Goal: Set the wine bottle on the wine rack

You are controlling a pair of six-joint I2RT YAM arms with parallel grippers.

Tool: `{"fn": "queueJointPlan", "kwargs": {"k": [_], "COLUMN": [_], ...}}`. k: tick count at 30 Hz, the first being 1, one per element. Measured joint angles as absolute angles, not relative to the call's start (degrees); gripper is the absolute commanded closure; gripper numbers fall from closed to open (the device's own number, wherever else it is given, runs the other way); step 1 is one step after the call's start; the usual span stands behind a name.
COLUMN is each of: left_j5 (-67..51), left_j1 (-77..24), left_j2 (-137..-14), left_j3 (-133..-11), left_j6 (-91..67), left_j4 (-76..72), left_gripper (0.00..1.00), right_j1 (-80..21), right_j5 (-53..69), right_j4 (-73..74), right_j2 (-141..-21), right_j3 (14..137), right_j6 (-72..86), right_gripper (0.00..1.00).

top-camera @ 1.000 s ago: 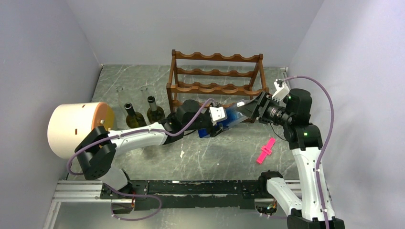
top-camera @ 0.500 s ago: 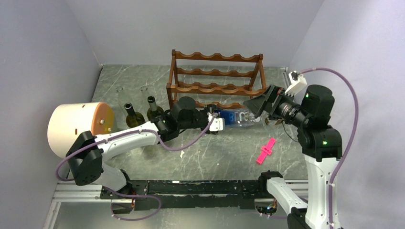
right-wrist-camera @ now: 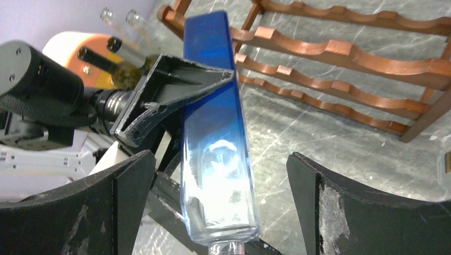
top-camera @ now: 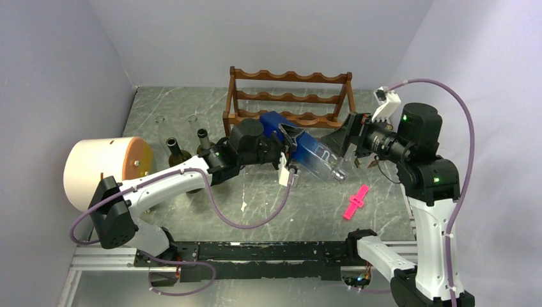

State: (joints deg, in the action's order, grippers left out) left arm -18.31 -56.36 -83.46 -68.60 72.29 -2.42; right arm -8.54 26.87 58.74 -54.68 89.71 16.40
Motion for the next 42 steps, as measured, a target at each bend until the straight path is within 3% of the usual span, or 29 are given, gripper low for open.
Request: {"fn": "queueJointPlan", "kwargs": {"k": [22, 36, 42], "left_j5": [-23.99, -24.86, -24.82], "left_j1": [-52.86, -51.16, -51.09], "left_j2": [-85.82, -87.15, -87.57], "left_j3": [-72.12, -74.83, -76.25], "left_j6": [87.37, 89.12, 89.12], "left_j4": [3.81, 6.33, 8.19], "left_gripper": [0.93, 0.93, 0.93], "right_j1": [-15.46, -20.91, -22.70], "right_j5": [30.09, 26.09, 23.38], "right_j4": [58.30, 57.23, 56.82], "right_j2": [-58.08, -61.98, -62.17], "right_j3": [79.09, 78.52, 78.26], "right_j6": [14.04, 13.69, 13.85], "right_gripper": [0.02, 0.25, 0.12]}}
